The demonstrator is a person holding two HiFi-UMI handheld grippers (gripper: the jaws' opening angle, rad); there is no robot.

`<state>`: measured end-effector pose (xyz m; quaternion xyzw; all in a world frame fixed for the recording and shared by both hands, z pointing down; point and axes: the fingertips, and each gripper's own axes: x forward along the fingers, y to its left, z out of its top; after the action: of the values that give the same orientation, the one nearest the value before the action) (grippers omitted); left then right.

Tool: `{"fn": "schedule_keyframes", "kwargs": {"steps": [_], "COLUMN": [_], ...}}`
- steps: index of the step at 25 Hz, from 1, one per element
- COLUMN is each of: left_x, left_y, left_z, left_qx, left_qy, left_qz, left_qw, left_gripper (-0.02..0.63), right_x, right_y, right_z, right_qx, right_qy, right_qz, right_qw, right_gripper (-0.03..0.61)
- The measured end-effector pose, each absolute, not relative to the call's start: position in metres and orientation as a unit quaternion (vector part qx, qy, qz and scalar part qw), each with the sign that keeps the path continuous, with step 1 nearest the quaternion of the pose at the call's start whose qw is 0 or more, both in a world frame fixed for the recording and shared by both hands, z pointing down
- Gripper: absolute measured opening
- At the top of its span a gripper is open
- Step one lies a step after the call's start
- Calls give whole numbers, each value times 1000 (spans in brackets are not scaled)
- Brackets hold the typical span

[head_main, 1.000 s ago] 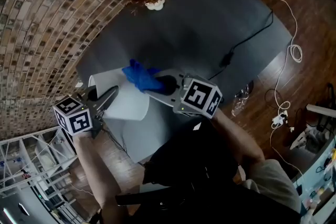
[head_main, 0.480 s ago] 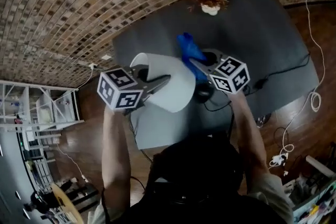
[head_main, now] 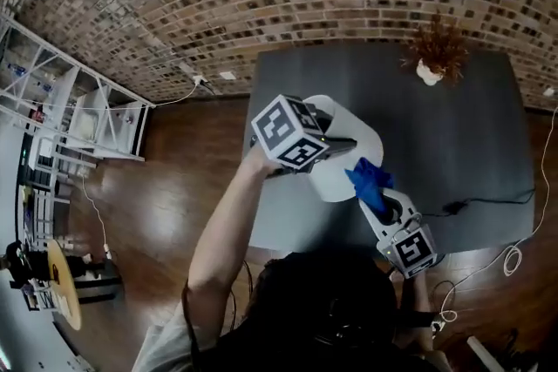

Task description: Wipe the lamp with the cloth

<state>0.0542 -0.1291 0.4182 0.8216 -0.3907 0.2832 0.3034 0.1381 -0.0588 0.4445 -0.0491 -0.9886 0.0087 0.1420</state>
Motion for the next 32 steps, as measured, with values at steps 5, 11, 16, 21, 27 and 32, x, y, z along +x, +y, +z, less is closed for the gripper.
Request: {"fn": "schedule_keyframes", "kwargs": {"steps": [5, 11, 16, 21, 27, 32], "left_x": [10, 8, 21, 21, 39, 59], "left_y": [-106, -111, -108, -110, -104, -81], "left_z": [404, 412, 411, 413, 407, 404], "left_qx": [821, 828, 827, 826, 847, 874], "left_qy": [-413, -413, -420, -421, -391, -359], "left_qz": [250, 217, 225, 222, 250, 268], "left_qw": [306, 310, 298, 301, 260, 187], "left_gripper": [77, 77, 77, 77, 77, 80], "right_x": [162, 176, 80, 102, 70, 121], "right_y": [-111, -196, -122, -134, -107, -116], "right_z": [467, 536, 563, 600, 528, 590], "right_qx": [11, 154, 1, 43, -96, -2], "right_qy": [-974, -925, -889, -869, -805, -856], "right_qz": [197, 314, 436, 467, 585, 495], "right_qw": [112, 147, 140, 156, 23, 148], "right_gripper": [84, 83, 83, 83, 83, 83]}}
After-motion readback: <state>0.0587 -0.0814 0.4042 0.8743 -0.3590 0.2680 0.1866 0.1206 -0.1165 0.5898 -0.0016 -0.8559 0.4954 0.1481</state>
